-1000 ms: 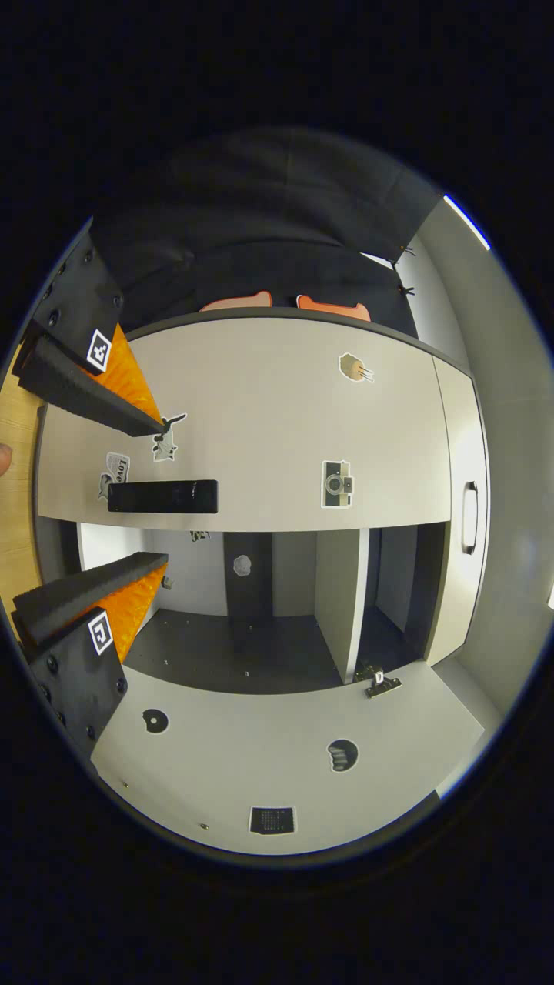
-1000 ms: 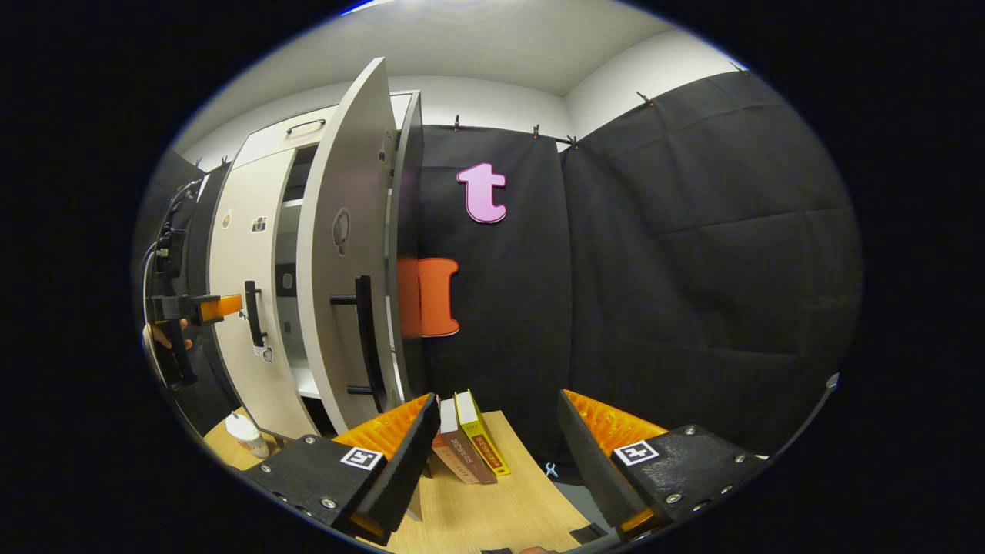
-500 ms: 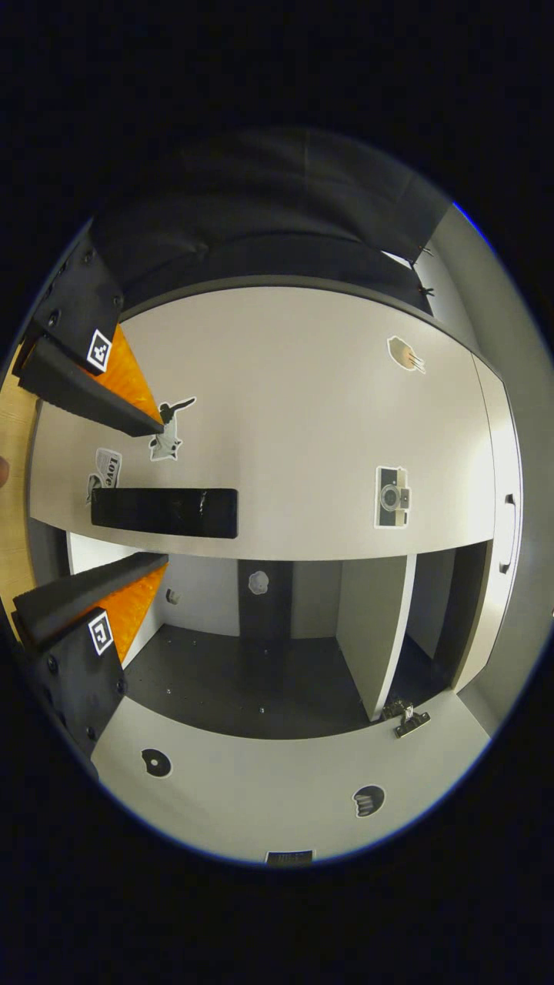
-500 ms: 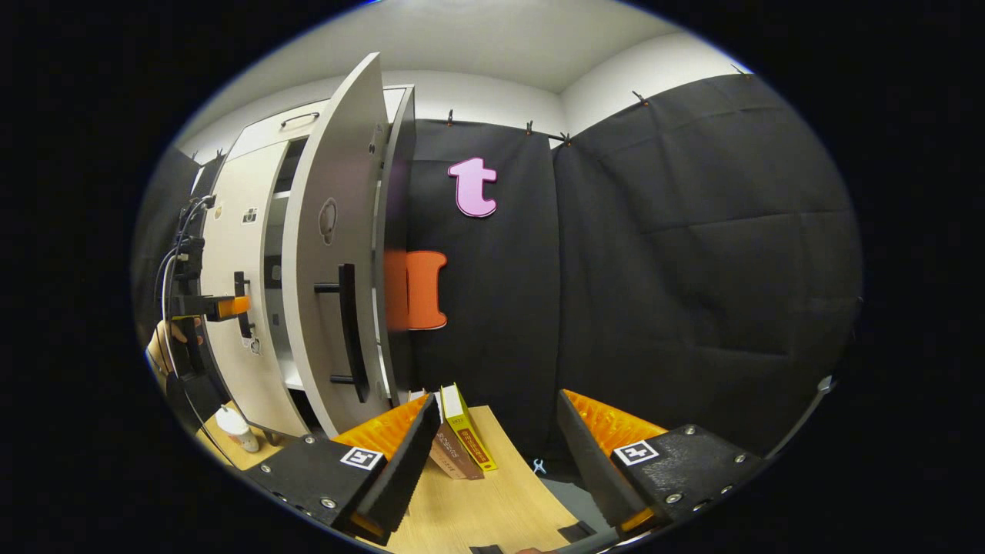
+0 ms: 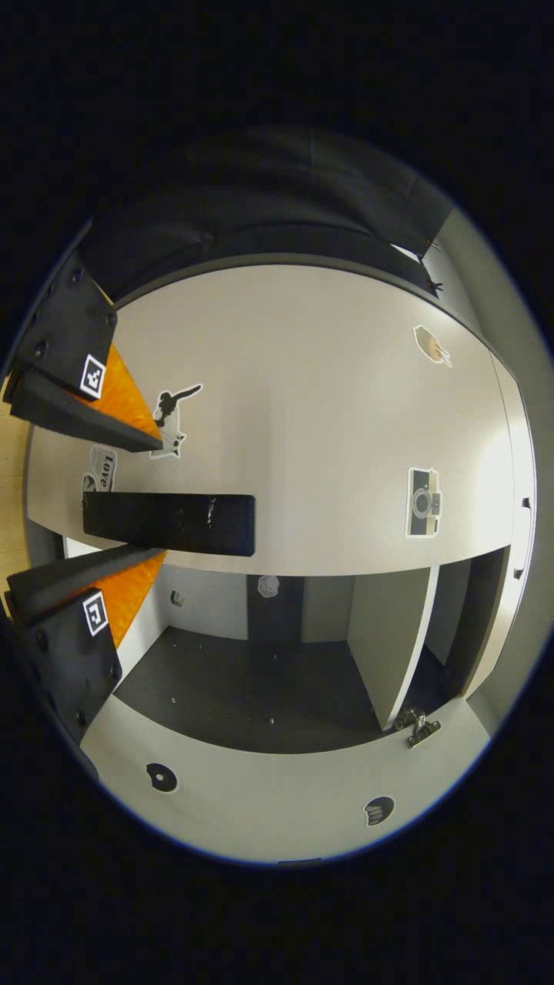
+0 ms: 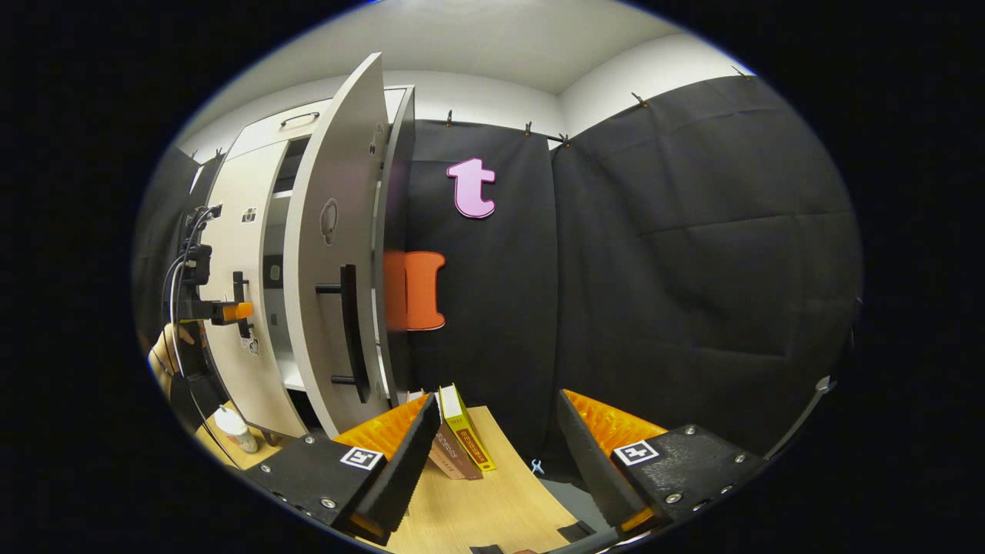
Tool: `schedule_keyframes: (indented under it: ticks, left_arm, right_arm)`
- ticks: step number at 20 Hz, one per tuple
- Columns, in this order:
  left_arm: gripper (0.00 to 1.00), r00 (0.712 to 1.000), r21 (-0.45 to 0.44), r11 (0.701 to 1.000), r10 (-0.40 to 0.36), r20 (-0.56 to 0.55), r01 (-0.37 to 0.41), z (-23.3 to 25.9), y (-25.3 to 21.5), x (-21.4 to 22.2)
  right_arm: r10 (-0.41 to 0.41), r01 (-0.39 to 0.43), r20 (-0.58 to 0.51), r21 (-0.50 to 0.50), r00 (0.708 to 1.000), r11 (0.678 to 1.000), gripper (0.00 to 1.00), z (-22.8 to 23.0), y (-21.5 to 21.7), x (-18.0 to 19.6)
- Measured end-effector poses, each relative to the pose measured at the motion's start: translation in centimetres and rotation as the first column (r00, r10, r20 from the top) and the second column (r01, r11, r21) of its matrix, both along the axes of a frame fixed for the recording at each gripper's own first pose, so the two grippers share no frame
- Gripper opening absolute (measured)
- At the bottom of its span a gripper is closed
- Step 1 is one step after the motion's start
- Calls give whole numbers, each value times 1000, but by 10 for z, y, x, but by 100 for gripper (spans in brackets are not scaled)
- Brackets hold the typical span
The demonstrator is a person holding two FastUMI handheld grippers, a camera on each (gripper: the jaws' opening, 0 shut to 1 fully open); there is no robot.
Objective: Open the right door of the double-door shoe cabinet with the right hand, and open the left door with the left hand.
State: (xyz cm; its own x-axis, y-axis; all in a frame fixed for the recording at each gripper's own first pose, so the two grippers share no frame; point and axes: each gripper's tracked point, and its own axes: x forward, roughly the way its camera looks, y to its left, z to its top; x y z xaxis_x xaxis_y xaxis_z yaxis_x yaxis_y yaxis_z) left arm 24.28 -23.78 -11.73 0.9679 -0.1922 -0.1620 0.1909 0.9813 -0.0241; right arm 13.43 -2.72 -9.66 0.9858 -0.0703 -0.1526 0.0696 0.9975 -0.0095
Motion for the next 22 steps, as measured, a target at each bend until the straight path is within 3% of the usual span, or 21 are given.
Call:
schedule_keyframes:
  ticks: [4,6,11,22]
  left_arm:
    - [39,999,59,998,-22,-33,24,-7,-9,1]
    - [36,999,22,1000,-2,-37,3,-8,-8,3]
    - [13,998,-7,1000,-22,-51,21,-8,-7,-1]
    - [10,993,-41,995,-99,-68,96,-11,-2,-5]
  right_arm:
    - [2,-2,9,3,1000,1000,93,3,6,-1]
    - [5,-5,13,3,1000,1000,93,5,10,-2]
    - [19,-19,25,3,1000,1000,93,9,20,-7]
    - [63,-64,62,7,996,998,93,25,53,-31]
